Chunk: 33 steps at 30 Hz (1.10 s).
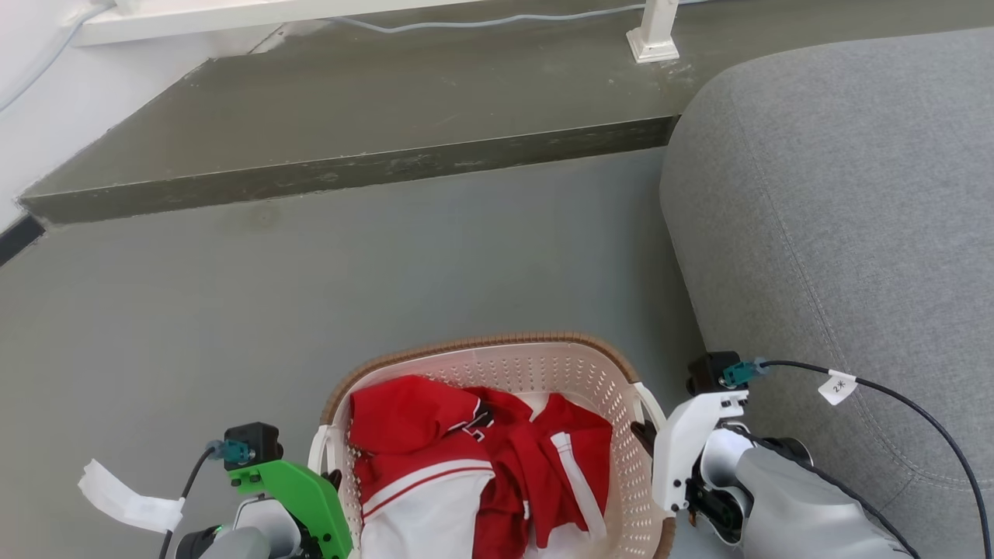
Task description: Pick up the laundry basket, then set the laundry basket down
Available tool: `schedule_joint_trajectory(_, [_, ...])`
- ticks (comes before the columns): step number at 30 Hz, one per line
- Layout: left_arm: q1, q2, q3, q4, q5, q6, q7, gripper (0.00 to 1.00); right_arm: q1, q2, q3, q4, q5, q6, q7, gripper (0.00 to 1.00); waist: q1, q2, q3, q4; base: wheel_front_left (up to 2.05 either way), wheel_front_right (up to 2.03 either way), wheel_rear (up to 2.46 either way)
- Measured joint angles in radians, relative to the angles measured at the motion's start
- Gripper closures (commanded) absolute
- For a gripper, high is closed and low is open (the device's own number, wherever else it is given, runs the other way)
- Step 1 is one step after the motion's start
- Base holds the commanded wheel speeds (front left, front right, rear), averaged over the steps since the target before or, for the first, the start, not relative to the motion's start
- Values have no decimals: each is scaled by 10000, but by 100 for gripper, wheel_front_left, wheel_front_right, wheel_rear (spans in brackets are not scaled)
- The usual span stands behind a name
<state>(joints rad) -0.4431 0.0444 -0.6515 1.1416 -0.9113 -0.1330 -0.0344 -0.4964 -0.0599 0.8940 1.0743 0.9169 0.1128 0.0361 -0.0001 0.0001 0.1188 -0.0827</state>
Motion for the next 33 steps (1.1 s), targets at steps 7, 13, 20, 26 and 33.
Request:
schedule_joint_trajectory(7, [0, 0, -4, -10, -98, 0, 84, 100, -13, 0, 31, 23, 211, 0, 0, 100, 0, 0, -9, -5, 0, 0, 0])
schedule_joint_trajectory(13, [-16, 6, -6, -48, -186, 0, 117, 100, -119, 4, 33, 86, 313, 0, 0, 100, 0, 0, 19, -30, 0, 0, 0])
schedule_joint_trajectory(20, [-86, 58, -4, -134, -259, 0, 117, 100, -319, 2, 104, 84, 412, 0, -4, 100, 0, 0, 146, -59, 0, 0, 0])
schedule_joint_trajectory(26, [-476, 171, -15, -303, -270, 0, 69, 100, -668, -8, 123, 59, 424, 0, -174, 100, 0, 0, 496, -95, 0, 0, 0])
schedule_joint_trajectory(33, [-907, 336, -36, -522, -270, 0, -121, 100, -1145, 0, 107, 40, 449, 0, -454, 100, 0, 0, 1149, -121, 0, 0, 0])
